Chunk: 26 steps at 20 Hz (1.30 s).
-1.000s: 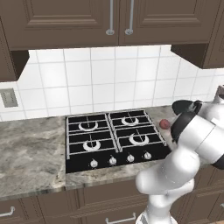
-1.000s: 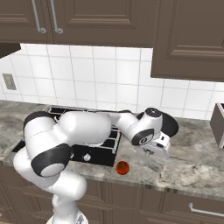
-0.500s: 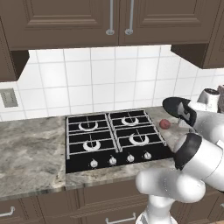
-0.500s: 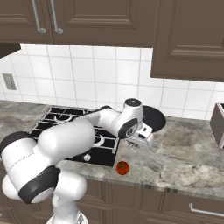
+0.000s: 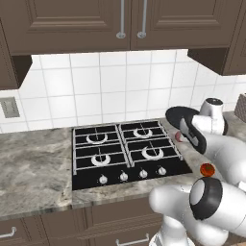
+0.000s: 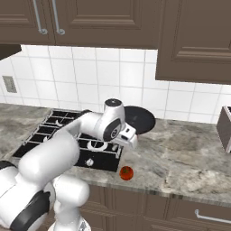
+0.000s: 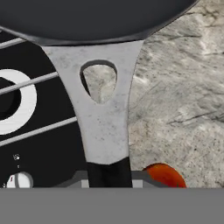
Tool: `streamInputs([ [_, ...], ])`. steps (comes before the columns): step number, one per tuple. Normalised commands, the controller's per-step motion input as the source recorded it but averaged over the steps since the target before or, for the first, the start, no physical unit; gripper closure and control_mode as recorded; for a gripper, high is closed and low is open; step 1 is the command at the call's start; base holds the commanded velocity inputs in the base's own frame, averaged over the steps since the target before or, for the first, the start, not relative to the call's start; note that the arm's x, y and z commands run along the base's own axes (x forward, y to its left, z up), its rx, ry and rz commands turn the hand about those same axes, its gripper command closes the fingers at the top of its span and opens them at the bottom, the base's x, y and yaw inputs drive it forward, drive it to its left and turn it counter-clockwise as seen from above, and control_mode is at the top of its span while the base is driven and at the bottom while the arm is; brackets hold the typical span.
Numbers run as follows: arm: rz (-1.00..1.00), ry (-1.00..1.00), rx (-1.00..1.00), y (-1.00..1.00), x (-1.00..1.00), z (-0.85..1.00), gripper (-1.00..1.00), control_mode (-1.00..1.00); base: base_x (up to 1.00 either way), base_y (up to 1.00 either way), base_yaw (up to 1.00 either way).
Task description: Place the pan on the rear left burner on the stove. Then place the tomato and the onion in the pan and turn on the rear left burner.
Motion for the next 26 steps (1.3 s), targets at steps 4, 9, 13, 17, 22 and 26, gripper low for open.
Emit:
streamInputs([
  [4,0.01,0.01,0.00,0.66,0.00,0.17,1.00,-1.00,0.00,0.00,0.00],
  [9,0.01,0.04,0.00,0.67,0.00,0.10,1.00,-1.00,0.00,0.00,0.00],
  [13,0.01,0.06,0.00,0.67,0.00,0.03,1.00,-1.00,0.00,0.00,0.00],
  [17,0.01,0.08,0.00,0.72,0.01,0.02,1.00,-1.00,0.00,0.00,0.00],
  [22,0.00,0.10,0.00,0.78,0.10,0.03,1.00,-1.00,0.00,0.00,0.00],
  [26,0.00,0.09,0.00,0.77,0.18,0.02,1.00,-1.00,0.00,0.00,0.00],
])
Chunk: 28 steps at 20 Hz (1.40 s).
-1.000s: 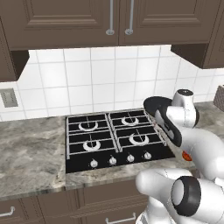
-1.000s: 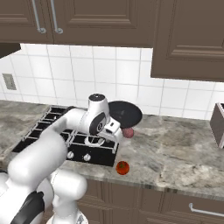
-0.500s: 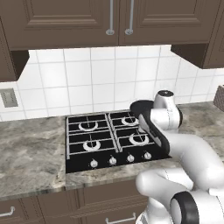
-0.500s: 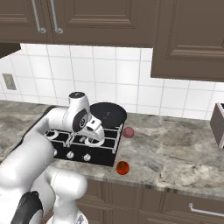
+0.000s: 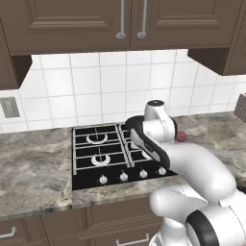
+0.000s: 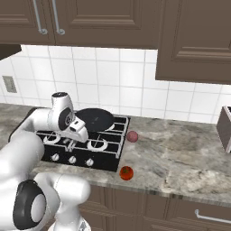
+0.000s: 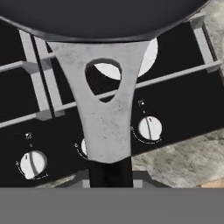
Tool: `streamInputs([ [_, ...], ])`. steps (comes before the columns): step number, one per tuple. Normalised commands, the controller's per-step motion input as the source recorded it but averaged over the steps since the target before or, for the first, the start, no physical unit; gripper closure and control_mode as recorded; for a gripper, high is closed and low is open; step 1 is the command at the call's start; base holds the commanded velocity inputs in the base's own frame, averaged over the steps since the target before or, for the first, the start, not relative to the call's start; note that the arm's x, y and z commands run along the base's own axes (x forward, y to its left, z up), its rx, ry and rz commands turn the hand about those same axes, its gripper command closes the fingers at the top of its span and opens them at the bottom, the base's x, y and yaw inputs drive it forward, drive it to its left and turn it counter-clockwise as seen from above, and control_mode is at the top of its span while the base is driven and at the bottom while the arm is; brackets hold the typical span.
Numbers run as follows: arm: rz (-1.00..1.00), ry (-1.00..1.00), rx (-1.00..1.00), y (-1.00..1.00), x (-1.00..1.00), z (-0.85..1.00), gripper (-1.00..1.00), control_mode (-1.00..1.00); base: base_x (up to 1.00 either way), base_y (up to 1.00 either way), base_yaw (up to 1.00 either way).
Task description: Place the pan on the rear left burner on the stove. Then place the tomato and the onion in the pan and turn on the rear left burner.
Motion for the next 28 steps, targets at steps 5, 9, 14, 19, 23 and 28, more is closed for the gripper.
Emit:
streamInputs([
  [5,0.00,0.05,0.00,0.75,0.25,0.00,1.00,-1.00,0.00,0.00,0.00],
  [9,0.00,0.01,0.00,0.72,0.29,0.00,1.00,-1.00,0.00,0.00,0.00],
  [14,0.00,0.00,0.00,0.69,0.31,0.00,1.00,-1.00,0.00,0.00,0.00],
  [19,0.00,0.00,0.00,0.41,0.25,0.00,1.00,-1.00,0.00,0.00,0.00],
  [23,0.00,0.00,0.00,0.14,0.22,-0.06,1.00,-1.00,0.00,0.00,0.00],
  [28,0.00,0.00,0.00,0.13,0.17,-0.11,1.00,-1.00,0.00,0.00,0.00],
])
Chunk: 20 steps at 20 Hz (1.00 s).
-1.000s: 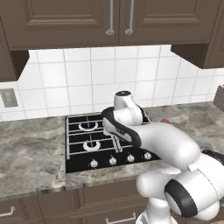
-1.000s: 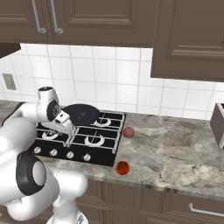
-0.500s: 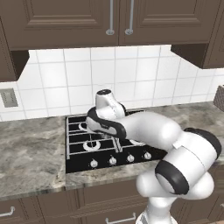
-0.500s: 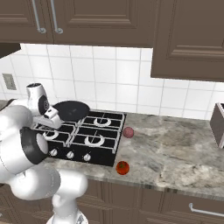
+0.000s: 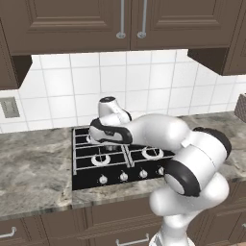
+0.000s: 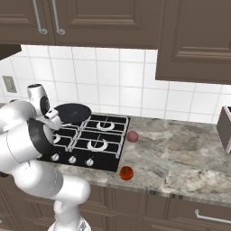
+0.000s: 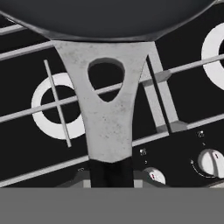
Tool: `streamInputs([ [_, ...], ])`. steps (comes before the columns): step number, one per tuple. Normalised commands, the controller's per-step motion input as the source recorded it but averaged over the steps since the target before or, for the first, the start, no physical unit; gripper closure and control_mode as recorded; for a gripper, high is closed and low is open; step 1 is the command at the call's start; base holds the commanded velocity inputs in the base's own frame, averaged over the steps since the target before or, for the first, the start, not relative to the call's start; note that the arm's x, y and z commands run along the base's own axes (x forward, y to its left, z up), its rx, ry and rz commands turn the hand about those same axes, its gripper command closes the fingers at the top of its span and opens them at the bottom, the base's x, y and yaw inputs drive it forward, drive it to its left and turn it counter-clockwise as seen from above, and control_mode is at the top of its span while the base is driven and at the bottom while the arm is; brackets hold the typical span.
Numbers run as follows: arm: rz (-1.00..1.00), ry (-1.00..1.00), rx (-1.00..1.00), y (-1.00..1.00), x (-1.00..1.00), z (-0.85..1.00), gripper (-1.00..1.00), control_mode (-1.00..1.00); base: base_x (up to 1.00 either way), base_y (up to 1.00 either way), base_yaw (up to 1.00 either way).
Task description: Place the pan on the rear left burner on the stove. Then place the tomato and the onion in the pan and turn on the rear left burner.
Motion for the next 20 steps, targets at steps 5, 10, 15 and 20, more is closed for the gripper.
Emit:
streamInputs([
  [5,0.00,0.00,0.00,0.42,0.03,-0.18,1.00,-1.00,0.00,0.00,0.00],
  [10,0.00,0.00,0.00,0.34,0.07,-0.16,1.00,-1.00,0.00,0.00,0.00],
  [15,0.00,0.00,0.00,0.22,0.13,-0.13,1.00,-1.00,0.00,0.00,0.00],
  [20,0.00,0.00,0.00,0.24,0.24,-0.18,1.00,-1.00,0.00,0.00,0.00],
])
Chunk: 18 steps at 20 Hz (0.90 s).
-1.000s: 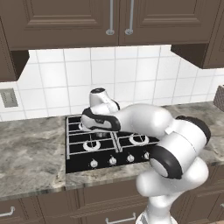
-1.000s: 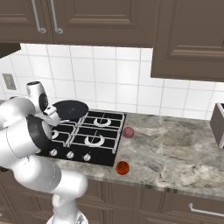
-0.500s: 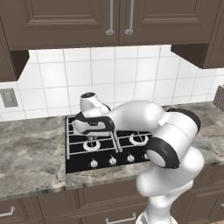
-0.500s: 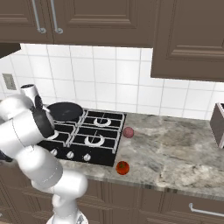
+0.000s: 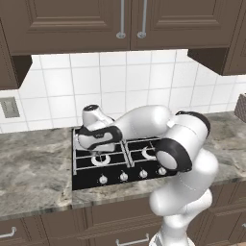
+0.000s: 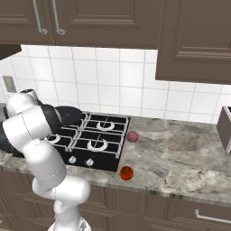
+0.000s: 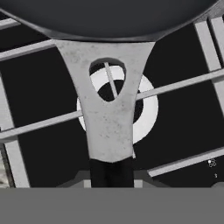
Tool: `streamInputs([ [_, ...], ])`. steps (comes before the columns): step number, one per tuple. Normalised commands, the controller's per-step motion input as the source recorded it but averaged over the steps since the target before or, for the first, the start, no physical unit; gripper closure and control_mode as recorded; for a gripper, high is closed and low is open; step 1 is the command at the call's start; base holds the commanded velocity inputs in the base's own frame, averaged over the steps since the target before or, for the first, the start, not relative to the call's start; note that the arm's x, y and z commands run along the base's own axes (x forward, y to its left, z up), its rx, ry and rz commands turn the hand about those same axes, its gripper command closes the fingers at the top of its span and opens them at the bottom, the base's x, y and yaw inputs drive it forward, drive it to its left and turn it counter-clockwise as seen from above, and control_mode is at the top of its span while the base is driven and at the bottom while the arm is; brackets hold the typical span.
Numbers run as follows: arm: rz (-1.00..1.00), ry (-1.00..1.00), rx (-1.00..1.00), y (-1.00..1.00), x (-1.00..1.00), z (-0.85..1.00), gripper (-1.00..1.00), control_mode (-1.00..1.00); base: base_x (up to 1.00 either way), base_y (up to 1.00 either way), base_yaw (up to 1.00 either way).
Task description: Place the pan on the rear left burner on the stove. Then place the tomato and the onion in the pan and turn on the rear left burner.
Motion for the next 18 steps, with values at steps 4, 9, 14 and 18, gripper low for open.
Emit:
streamInputs([
  [4,0.00,0.00,0.00,0.23,0.31,-0.18,1.00,-1.00,0.00,0.00,0.00],
  [9,0.00,0.00,0.00,0.22,0.35,-0.15,1.00,-1.00,0.00,0.00,0.00],
  [14,0.00,0.00,0.00,0.17,0.33,-0.19,1.00,-1.00,0.00,0.00,0.00],
  [18,0.00,0.00,0.00,0.13,0.19,-0.21,1.00,-1.00,0.00,0.00,0.00],
])
